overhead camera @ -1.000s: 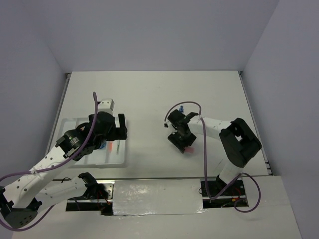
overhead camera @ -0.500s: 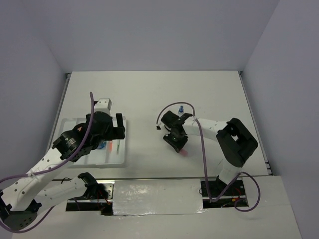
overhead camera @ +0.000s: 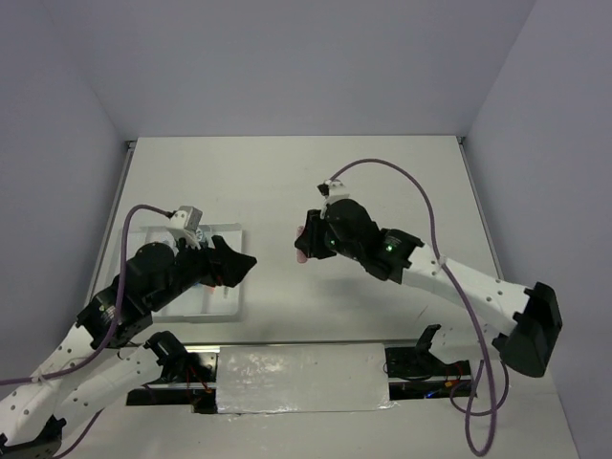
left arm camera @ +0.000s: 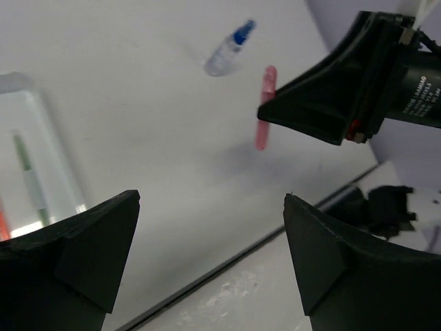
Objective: Sort the stationery into containers
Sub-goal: Place the stationery in the storage box.
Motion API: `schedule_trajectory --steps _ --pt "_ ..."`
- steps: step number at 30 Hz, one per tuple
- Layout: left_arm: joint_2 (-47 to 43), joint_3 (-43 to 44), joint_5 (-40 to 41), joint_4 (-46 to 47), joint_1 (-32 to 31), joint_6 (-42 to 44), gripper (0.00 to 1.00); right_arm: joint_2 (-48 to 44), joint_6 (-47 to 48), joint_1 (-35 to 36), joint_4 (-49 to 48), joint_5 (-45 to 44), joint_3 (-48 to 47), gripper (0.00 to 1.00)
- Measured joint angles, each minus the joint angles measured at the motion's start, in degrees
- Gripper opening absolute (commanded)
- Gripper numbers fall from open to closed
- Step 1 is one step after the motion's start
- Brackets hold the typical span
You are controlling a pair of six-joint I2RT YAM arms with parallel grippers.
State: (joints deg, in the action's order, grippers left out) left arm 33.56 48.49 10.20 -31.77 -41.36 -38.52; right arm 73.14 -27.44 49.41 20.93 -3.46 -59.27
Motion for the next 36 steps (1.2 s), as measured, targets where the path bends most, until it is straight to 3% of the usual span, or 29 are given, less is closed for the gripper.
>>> schedule_trajectory --steps 7,12,18,20,33,35,36 --pt "-0.59 -6.58 -16.96 16.98 0.00 -0.52 0.87 -7.37 -22.62 13.66 -1.64 -16.22 0.04 0.00" --pt "2.71 -6.60 -20.33 21.22 -0.02 0.85 0.79 -7.13 -29.92 19.37 -1.20 -24.55 -0.70 0.00" --pt "5.53 -6.58 -21.29 21.51 -0.02 2.97 0.59 -8.02 -33.92 22.21 -1.64 -29.94 -0.70 0.00" --pt "6.01 -6.58 -21.64 21.53 0.00 3.87 0.48 -8.41 -34.47 22.43 -2.25 -30.91 -0.70 0.00" --pt "6.49 -6.58 -24.09 23.71 -0.02 4.07 0.49 -5.99 -34.64 23.58 -3.21 -32.13 -3.13 0.00" --pt "6.97 -6.58 -24.22 23.74 -0.02 4.04 0.39 -5.64 -34.53 23.65 -3.37 -32.09 -3.34 0.00" --pt "7.28 -6.58 -24.28 23.74 -0.02 4.13 0.25 -5.33 -34.45 23.65 -3.41 -32.00 -3.74 0.00"
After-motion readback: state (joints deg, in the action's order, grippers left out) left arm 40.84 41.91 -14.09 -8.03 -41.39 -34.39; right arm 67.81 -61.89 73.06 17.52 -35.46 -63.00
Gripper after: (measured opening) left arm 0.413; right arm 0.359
